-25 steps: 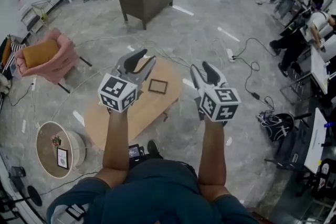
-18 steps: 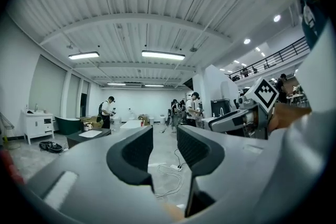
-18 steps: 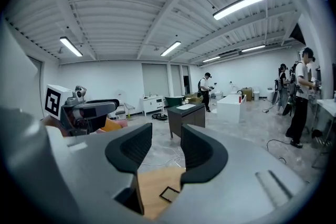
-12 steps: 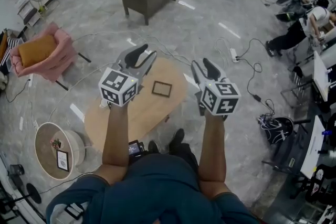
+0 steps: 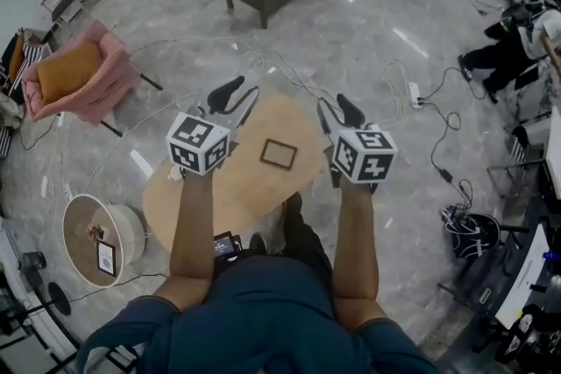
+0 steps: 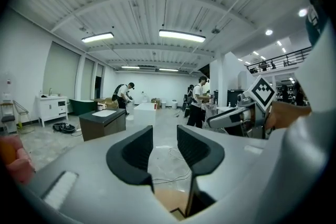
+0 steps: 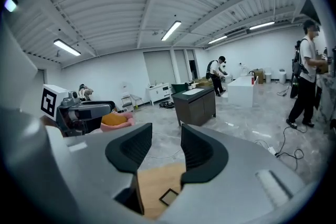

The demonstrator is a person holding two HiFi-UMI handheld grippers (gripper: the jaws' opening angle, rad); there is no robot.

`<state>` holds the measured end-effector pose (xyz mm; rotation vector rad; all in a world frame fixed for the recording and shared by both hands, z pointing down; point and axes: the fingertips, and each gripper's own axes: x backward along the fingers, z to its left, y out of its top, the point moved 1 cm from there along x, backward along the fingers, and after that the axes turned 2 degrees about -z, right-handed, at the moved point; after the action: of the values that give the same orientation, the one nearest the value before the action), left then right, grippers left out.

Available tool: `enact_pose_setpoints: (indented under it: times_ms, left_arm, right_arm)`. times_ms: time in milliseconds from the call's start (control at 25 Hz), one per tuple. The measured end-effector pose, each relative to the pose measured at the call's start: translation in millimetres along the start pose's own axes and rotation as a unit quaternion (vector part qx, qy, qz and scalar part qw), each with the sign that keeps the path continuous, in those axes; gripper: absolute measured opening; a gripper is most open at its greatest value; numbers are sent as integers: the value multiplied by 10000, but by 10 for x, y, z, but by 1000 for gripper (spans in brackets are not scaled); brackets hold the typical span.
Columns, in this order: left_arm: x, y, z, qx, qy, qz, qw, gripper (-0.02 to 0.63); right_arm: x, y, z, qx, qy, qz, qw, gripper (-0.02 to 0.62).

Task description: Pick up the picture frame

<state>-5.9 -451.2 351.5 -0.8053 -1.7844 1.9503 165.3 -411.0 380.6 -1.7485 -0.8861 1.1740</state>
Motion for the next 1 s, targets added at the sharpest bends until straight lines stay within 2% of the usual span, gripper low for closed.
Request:
enact_pose_setpoints:
  times_ms: [120,320,560,760,1000]
  left_arm:
    - [-271,-284,156,186,65,281,9994,141]
    - [-627,-964,358,559,115,809,9951,150]
    - [-923,-1924,519,896,166,1465,9850,152]
    - [-1084,-2840,577,1242,121,2077,9702,161]
    - [-1189,-3953,579,1521,36,2879,9455,166]
  right_arm:
    - [-348,-177,-192,-137,85,298,9994,181]
    - [-851,-658,-466,-411,130,770,9961,181]
    - [-1321,-1554,-713,-780,96,1477,9859,181]
    - [-1597,-2483,-795,-1040,143,2142,9711,181]
    - [-1841,-3510,-910,-1403,139,2764,9506,181]
